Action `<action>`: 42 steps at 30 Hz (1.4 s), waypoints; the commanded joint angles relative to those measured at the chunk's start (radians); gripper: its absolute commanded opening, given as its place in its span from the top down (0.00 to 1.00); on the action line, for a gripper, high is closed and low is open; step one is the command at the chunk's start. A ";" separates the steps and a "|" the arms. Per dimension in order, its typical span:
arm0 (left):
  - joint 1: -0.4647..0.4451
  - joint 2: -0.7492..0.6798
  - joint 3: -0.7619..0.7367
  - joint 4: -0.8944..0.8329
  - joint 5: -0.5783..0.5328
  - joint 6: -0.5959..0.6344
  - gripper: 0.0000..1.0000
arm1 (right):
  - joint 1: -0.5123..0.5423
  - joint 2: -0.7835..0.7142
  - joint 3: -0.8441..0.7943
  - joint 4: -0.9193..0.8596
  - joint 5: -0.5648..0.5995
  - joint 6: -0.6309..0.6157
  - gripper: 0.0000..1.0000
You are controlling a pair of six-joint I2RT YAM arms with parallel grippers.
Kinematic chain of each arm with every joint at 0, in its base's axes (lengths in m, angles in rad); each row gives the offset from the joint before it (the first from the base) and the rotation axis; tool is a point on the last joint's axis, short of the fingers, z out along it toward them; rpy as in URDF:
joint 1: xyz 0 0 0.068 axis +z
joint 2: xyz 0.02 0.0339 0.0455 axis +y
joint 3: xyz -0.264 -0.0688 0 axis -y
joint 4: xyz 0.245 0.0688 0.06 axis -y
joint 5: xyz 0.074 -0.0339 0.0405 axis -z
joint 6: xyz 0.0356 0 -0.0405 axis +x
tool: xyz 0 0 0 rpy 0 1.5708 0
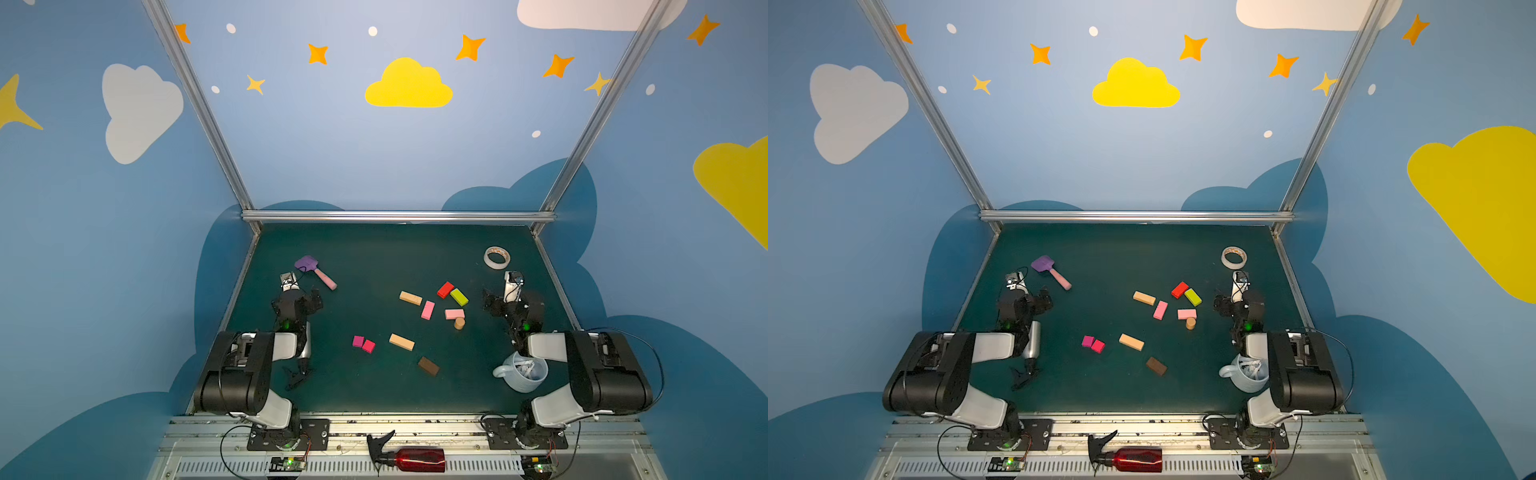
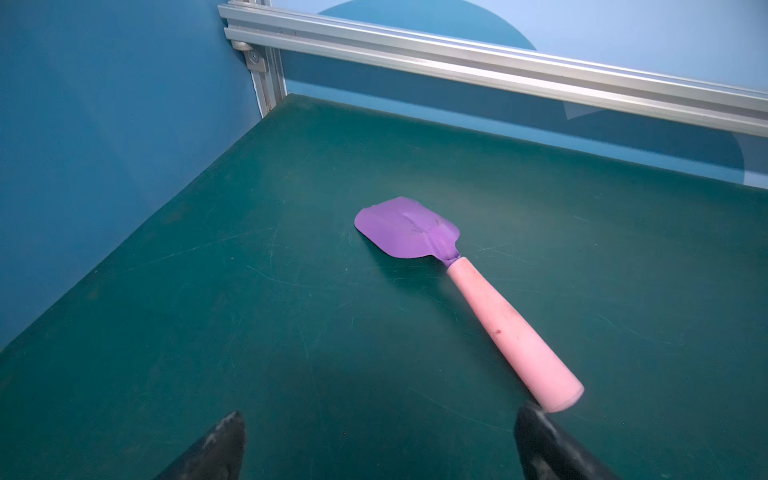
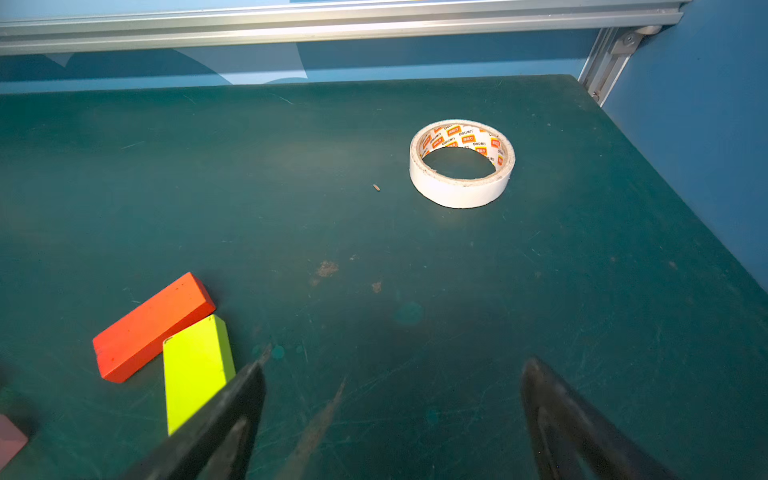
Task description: Build the wood block tower
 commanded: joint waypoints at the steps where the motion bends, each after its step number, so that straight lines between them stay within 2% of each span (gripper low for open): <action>1: 0.003 0.006 0.008 -0.004 0.006 -0.003 0.00 | 0.003 -0.003 0.011 -0.004 0.007 -0.001 0.06; 32: 0.003 0.005 0.008 -0.004 0.006 -0.003 0.00 | -0.003 -0.002 0.011 -0.004 -0.005 0.005 0.06; 35: 0.003 0.004 0.008 -0.003 0.006 -0.003 0.08 | -0.003 -0.005 0.007 -0.003 -0.003 0.004 0.06; 36: 0.004 0.003 0.007 -0.004 0.006 -0.003 0.19 | -0.001 -0.004 0.006 0.002 0.001 0.005 0.06; 38: 0.003 0.002 0.006 0.003 0.004 -0.002 0.33 | 0.001 -0.025 0.035 -0.045 0.016 0.010 0.08; 40: 0.001 -0.035 0.044 -0.063 -0.015 0.004 0.31 | 0.001 -0.090 0.102 -0.240 0.019 0.014 0.08; 42: 0.003 -0.116 0.144 -0.326 -0.048 -0.024 0.30 | 0.002 -0.149 0.153 -0.370 -0.011 0.007 0.08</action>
